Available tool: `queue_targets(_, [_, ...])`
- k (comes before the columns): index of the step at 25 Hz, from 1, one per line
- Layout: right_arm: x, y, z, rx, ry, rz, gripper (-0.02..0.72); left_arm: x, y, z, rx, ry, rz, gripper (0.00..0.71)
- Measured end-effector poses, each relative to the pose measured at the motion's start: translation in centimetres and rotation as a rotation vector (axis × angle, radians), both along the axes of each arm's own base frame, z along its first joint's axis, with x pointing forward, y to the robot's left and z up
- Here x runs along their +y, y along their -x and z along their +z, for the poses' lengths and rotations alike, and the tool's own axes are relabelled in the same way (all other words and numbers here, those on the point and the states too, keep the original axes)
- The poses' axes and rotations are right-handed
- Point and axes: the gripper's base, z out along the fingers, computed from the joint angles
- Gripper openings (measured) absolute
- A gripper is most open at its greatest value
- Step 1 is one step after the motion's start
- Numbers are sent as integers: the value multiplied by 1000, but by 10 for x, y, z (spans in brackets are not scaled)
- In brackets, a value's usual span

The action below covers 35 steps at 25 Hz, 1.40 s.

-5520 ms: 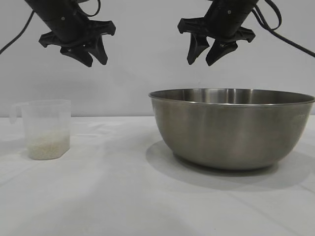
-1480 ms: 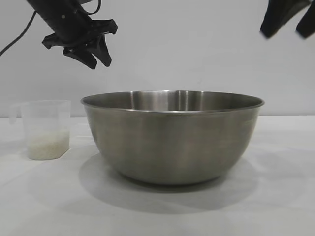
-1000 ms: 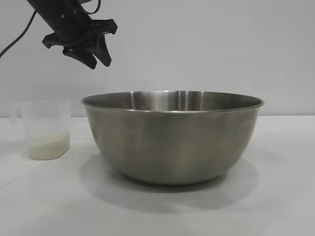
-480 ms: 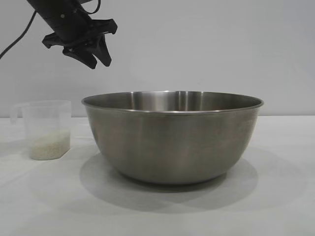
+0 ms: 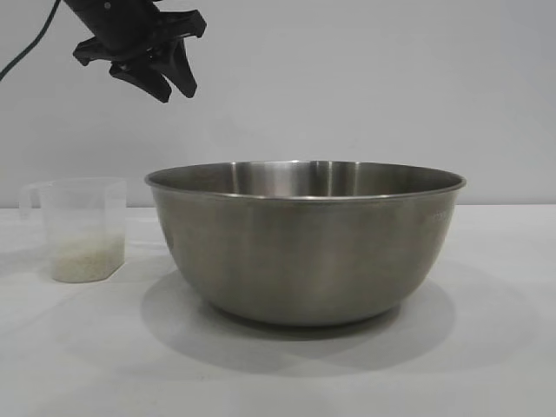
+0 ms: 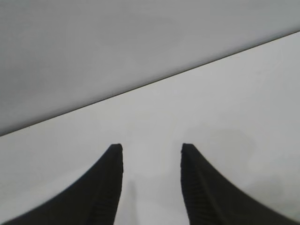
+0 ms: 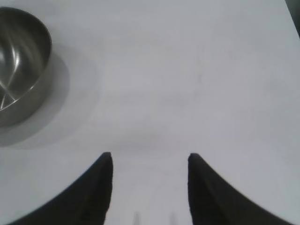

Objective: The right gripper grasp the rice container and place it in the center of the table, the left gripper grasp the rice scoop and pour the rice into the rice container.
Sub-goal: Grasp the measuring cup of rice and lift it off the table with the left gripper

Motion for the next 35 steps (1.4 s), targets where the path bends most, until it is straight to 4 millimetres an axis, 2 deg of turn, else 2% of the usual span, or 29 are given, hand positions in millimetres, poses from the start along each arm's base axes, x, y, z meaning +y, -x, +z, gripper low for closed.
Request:
queue_targets(5, [-1,17,-5,-63,0,6,347,0,1,3,-3,1,-5,264])
queue_targets(10, [0,22,-10,-45,-4,15,347,-1,3,5,3,-2,-20,264])
queue_targets(14, [0,22,-10,-46,-4,15,347,0,9,18,-16,0,-30,264])
queue_targets(18, [0,22,-10,-46,-4,15,347,4,28,34,-90,-46,-30,264])
queue_targets(23, [0,22,-10,-45,-6,15,347,-14,80,55,-316,-260,-147,264])
queue_targets(27, [0,22,-10,-45,-6,15,347,-21,110,50,-388,-338,-140,264])
queue_targets(31, [0,22,-10,-46,-5,16,347,-19,117,37,-345,-312,-104,264])
queue_targets(35, [0,22,-10,-46,-5,16,347,-18,118,38,-339,-288,-86,264])
